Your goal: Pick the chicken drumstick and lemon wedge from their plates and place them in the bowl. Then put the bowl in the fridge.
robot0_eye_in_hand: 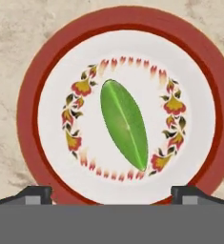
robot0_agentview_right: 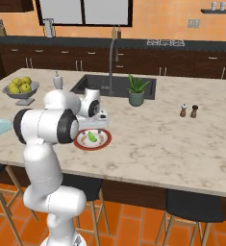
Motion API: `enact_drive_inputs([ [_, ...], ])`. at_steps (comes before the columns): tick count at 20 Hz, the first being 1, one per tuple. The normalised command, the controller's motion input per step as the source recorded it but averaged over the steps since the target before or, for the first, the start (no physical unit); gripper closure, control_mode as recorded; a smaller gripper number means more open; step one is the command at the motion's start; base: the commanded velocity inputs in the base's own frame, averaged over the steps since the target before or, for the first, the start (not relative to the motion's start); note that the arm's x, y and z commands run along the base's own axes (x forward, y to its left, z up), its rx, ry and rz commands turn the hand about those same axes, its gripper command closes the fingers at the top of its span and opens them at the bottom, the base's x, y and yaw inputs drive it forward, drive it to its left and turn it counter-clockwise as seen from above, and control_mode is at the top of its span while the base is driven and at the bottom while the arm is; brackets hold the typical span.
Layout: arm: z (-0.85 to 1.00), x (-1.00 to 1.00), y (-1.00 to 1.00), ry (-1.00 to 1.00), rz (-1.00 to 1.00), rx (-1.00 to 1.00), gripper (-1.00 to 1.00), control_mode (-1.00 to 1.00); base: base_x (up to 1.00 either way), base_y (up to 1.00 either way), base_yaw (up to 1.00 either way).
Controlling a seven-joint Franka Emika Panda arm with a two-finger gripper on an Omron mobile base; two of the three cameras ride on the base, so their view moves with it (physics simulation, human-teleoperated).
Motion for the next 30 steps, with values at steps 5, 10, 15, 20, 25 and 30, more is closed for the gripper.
enact_drive_inputs([
  [5, -0.46, 0.21, 0.04, 0.05, 0.07, -0.01, -1.00, -1.00, 0.00, 0.00, 0.00],
  [10, -0.46, 0.37, 0.00, 0.07, 0.10, -0.01, -1.00, -1.00, 0.00, 0.00, 0.00],
  [15, -0.43, 0.26, 0.00, 0.04, 0.10, 0.00, -1.00, -1.00, 0.00, 0.00, 0.00],
  [20, -0.17, -0.10, 0.01, 0.01, 0.14, 0.00, 1.00, -1.00, 0.00, 0.00, 0.00],
  [25, 0.21, -0.33, 0.34, -0.03, 0.27, -0.05, 1.00, -1.00, 0.00, 0.00, 0.00],
  [30, 0.94, -0.42, 0.92, 0.00, 0.48, -0.19, 1.00, -1.00, 0.00, 0.00, 0.00],
])
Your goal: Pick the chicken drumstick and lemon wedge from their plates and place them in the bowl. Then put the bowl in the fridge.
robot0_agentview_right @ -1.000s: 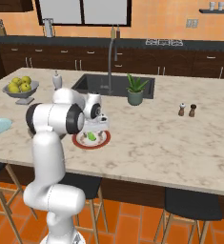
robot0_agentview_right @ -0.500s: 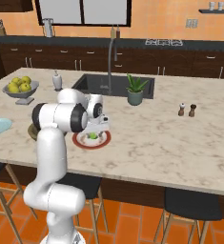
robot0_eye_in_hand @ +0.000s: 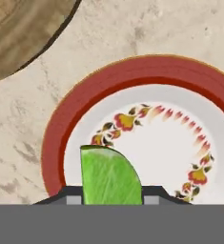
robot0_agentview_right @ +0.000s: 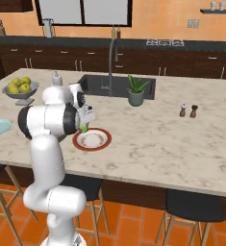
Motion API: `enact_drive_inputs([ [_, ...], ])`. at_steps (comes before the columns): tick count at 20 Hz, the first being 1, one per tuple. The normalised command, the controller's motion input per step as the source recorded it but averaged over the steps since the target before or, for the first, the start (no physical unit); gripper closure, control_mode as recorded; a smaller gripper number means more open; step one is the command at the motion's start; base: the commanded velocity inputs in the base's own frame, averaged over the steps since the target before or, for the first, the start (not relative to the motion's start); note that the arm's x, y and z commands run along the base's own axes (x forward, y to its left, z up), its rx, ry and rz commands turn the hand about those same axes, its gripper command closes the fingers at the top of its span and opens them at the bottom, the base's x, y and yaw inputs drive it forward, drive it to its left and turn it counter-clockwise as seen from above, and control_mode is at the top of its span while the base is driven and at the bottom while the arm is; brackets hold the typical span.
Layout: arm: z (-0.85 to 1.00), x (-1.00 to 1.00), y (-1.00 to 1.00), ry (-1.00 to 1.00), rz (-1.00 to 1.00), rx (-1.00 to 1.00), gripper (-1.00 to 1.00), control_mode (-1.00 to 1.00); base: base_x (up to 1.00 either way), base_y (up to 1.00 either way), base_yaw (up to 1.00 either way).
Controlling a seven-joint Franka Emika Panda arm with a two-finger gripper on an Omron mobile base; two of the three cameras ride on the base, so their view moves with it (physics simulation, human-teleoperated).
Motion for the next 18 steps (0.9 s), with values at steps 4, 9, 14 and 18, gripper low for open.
enact_drive_inputs([
  [4, 0.72, -0.46, 1.00, 0.00, 0.37, -0.11, 1.00, -1.00, 0.00, 0.00, 0.00],
  [9, 0.21, -0.07, 1.00, 0.01, 0.30, 0.01, 1.00, -1.00, 0.00, 0.00, 0.00],
  [14, -0.27, 0.07, 0.84, -0.02, 0.29, 0.06, 1.00, -1.00, 0.00, 0.00, 0.00],
  [18, -0.63, 0.29, 0.30, -0.03, 0.21, 0.13, 1.00, -1.00, 0.00, 0.00, 0.00],
])
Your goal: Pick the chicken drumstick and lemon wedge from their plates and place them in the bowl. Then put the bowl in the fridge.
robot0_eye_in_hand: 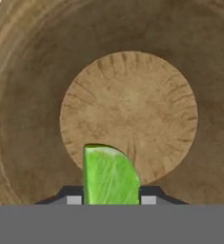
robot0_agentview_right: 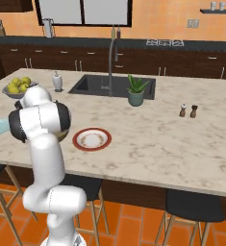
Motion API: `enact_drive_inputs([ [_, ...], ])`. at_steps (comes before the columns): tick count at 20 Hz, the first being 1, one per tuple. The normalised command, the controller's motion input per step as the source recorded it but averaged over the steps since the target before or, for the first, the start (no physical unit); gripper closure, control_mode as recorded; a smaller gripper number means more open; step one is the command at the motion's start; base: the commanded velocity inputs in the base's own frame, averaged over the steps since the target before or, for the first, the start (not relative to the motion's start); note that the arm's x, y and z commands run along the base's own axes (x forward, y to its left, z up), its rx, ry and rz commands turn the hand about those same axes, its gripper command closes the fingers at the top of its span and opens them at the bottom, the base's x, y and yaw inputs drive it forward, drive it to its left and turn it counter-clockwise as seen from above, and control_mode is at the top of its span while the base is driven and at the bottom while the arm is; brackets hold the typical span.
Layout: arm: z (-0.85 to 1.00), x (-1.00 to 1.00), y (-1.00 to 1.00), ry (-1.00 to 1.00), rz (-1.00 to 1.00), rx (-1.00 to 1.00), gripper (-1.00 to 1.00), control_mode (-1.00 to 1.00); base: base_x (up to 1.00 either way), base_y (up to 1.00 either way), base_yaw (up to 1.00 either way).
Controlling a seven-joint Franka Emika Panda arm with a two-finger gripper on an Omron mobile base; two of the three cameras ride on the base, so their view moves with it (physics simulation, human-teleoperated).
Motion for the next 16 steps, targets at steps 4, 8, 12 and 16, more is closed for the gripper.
enact_drive_inputs([
  [4, -0.21, 0.26, 0.13, 0.00, 0.14, 0.13, 1.00, -1.00, 0.00, 0.00, 0.00],
  [8, -0.08, 0.23, 0.16, 0.04, 0.13, 0.08, -1.00, -1.00, 0.00, 0.00, 0.00],
  [12, -0.09, 0.00, 0.14, 0.05, 0.00, 0.13, -1.00, -1.00, 0.00, 0.00, 0.00],
  [16, -0.03, 0.00, 0.20, 0.02, 0.00, 0.06, -1.00, -1.00, 0.00, 0.00, 0.00],
])
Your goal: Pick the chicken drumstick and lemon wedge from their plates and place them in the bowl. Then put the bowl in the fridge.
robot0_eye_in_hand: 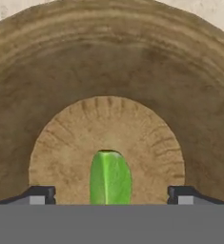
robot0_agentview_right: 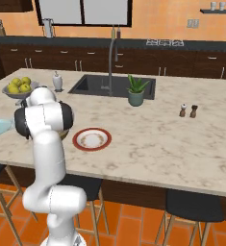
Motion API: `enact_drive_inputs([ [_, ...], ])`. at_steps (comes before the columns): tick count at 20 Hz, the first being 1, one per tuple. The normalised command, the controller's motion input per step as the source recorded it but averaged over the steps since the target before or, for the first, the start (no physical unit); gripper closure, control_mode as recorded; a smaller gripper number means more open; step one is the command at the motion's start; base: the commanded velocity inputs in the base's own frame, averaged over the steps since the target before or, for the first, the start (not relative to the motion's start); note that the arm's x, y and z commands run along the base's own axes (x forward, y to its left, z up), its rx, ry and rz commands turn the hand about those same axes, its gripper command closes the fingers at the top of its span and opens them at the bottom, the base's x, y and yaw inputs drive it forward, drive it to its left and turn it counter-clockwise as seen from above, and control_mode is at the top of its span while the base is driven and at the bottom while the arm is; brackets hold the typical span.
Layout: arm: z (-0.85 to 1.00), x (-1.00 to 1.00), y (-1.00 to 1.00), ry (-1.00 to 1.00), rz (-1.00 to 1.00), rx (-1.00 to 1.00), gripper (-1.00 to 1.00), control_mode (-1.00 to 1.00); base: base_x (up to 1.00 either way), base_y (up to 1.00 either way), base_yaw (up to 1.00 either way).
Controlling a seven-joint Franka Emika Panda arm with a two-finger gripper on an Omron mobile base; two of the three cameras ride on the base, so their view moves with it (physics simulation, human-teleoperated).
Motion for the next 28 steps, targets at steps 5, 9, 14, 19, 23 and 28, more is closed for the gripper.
enact_drive_inputs([
  [5, 0.46, -0.76, 0.04, 0.02, -0.01, 0.02, -1.00, -1.00, 0.00, 0.00, 0.00],
  [9, 0.24, -0.98, 0.00, 0.04, -0.17, 0.00, -1.00, -1.00, 0.00, 0.00, 0.00],
  [14, 0.06, -0.93, -0.04, 0.00, -0.31, 0.00, -1.00, -1.00, 0.00, 0.00, 0.00],
  [19, 0.02, -0.81, -0.02, 0.04, -0.25, 0.00, -1.00, -1.00, 0.00, 0.00, 0.00],
  [23, 0.00, -0.53, 0.03, -0.02, -0.08, -0.01, -1.00, -1.00, 0.00, 0.00, 0.00],
  [28, -0.02, 0.00, 0.13, 0.00, -0.01, -0.02, -1.00, 1.00, 0.14, 0.77, -0.10],
])
